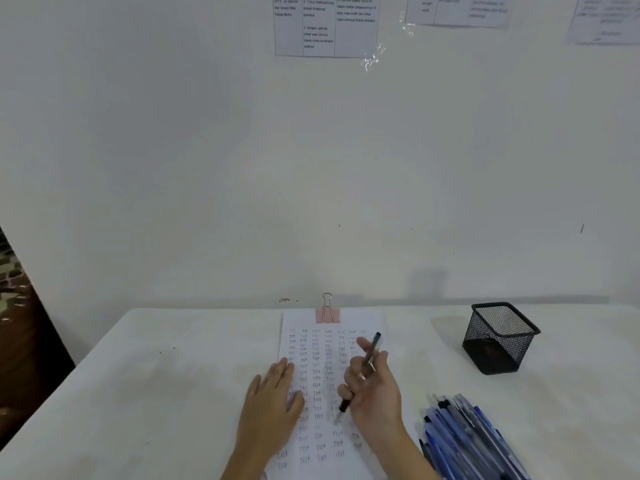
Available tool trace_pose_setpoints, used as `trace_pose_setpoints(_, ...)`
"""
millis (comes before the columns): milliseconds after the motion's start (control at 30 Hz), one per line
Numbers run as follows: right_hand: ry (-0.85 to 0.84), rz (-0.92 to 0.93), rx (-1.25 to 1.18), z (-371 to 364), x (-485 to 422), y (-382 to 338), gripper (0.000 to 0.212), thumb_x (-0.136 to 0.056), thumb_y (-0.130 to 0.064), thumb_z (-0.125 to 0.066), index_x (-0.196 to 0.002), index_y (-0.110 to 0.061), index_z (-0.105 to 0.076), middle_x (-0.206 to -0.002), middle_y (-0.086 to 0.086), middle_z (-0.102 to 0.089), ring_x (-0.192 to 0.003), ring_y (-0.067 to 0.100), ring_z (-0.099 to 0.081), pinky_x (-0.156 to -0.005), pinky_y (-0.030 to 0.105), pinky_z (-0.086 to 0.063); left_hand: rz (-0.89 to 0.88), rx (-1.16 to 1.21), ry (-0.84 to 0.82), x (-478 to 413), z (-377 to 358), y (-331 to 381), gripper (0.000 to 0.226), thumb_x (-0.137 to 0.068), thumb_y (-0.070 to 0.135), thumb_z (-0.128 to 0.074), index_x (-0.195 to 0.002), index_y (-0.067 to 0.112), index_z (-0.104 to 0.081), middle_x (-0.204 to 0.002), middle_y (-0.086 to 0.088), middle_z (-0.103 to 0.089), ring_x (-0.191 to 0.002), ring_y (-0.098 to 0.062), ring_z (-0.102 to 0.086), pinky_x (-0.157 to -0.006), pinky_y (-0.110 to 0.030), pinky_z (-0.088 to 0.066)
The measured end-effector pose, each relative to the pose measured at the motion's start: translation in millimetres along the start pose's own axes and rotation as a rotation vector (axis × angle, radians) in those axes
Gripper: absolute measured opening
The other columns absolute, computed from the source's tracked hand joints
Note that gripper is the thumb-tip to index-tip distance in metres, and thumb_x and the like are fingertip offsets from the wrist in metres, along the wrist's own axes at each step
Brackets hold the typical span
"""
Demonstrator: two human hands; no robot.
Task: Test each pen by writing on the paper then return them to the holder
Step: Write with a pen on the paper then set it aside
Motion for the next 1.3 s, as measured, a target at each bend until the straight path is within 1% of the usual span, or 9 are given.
trace_pose_setpoints(133,0.128,-0.071,-0.352,13.6,-4.7,13.6,0.027,-0.098,-0.028,-0.035,-0.092,-0.019,-0.060,-0.056,-0.003,-0.048,-0.043,0.013,-0.034,-0.050,0.027,-0.031,0.004,0.025,-0.005,0.4,0.2,-0.8,0.097,-0.060,0.061,0.010,-0.148,0.023,-0.008,-0.156,0.012,-0.001,-0.143,-0.004,-0.001,-0.112,-0.022,0.006)
trace_pose_setpoints(333,0.148,-0.059,-0.352,18.1,-6.9,20.7,0.031,-0.100,-0.033,-0.028,-0.082,-0.020,-0.048,-0.049,-0.005,-0.037,-0.038,0.011,-0.032,-0.041,0.023,-0.033,0.010,0.024,-0.011,1.0,0.6,-0.5,0.098,-0.060,0.061,0.011,-0.148,0.023,-0.008,-0.156,0.012,-0.001,-0.143,-0.004,-0.001,-0.113,-0.023,0.006)
trace_pose_setpoints(533,0.190,-0.061,-0.300,17.1,-1.7,13.0,0.027,-0.100,-0.030,-0.033,-0.094,-0.016,-0.055,-0.057,-0.002,-0.044,-0.041,0.012,-0.035,-0.041,0.024,-0.036,-0.006,0.012,-0.009,2.5,3.2,0.7,0.098,-0.060,0.060,0.012,-0.148,0.023,-0.009,-0.156,0.011,-0.003,-0.143,-0.003,-0.001,-0.113,-0.023,0.005)
trace_pose_setpoints(633,0.202,-0.027,0.000,17.0,11.6,-20.3,0.022,-0.100,-0.018,-0.038,-0.106,-0.009,-0.057,-0.074,0.004,-0.048,-0.051,0.015,-0.041,-0.044,0.026,-0.041,-0.011,0.011,-0.012,2.9,4.0,0.7,0.099,-0.059,0.060,0.013,-0.148,0.023,-0.008,-0.156,0.012,-0.002,-0.143,-0.003,-0.001,-0.113,-0.023,0.005)
trace_pose_setpoints(767,0.244,0.219,0.893,19.1,39.8,-85.9,0.017,-0.094,-0.010,-0.052,-0.109,-0.010,-0.060,-0.075,0.004,-0.053,-0.058,0.016,-0.051,-0.055,0.026,-0.049,-0.012,-0.009,-0.025,2.1,1.9,0.2,0.100,-0.058,0.060,0.015,-0.148,0.022,-0.007,-0.156,0.010,-0.001,-0.143,-0.005,-0.001,-0.115,-0.025,0.003)
trace_pose_setpoints(867,0.301,0.280,1.416,30.9,54.9,-115.1,0.019,-0.088,-0.013,-0.060,-0.108,-0.013,-0.062,-0.076,-0.004,-0.058,-0.066,0.011,-0.056,-0.063,0.023,-0.044,-0.017,-0.010,-0.031,1.7,1.1,0.8,0.101,-0.058,0.060,0.015,-0.148,0.021,-0.007,-0.156,0.009,-0.002,-0.143,-0.006,-0.001,-0.115,-0.027,0.002)
trace_pose_setpoints(1000,0.431,0.201,1.679,57.5,70.2,-129.8,0.019,-0.085,-0.020,-0.064,-0.104,-0.022,-0.062,-0.090,0.001,-0.062,-0.080,0.017,-0.058,-0.073,0.030,-0.048,-0.022,-0.001,-0.041,2.6,0.5,0.8,0.099,-0.060,0.060,0.013,-0.148,0.021,-0.007,-0.156,0.008,-0.003,-0.143,-0.007,-0.003,-0.116,-0.028,0.000)
trace_pose_setpoints(1133,0.395,0.050,1.890,77.8,74.1,-120.2,0.026,-0.085,-0.028,-0.064,-0.110,-0.023,-0.062,-0.109,0.000,-0.059,-0.096,0.017,-0.058,-0.086,0.031,-0.049,-0.025,0.006,-0.044,3.0,0.4,1.0,0.082,-0.075,0.055,0.000,-0.148,0.020,-0.008,-0.156,0.007,-0.003,-0.144,-0.007,-0.003,-0.116,-0.028,0.000)
trace_pose_setpoints(1300,0.405,0.034,1.974,74.6,77.3,-119.0,0.026,-0.088,-0.026,-0.060,-0.113,-0.027,-0.057,-0.113,-0.003,-0.053,-0.096,0.014,-0.053,-0.084,0.026,-0.048,-0.028,0.049,-0.042,5.0,0.9,1.8,0.076,-0.079,0.052,-0.005,-0.148,0.020,-0.013,-0.156,0.008,-0.007,-0.143,-0.007,-0.006,-0.116,-0.028,-0.001)
Point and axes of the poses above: each hand's wrist, its own x-axis away from the middle knuckle, its own z-axis out of the back of the hand, y = z × x, the point moved 5 cm from there along -x, towards the middle knuckle
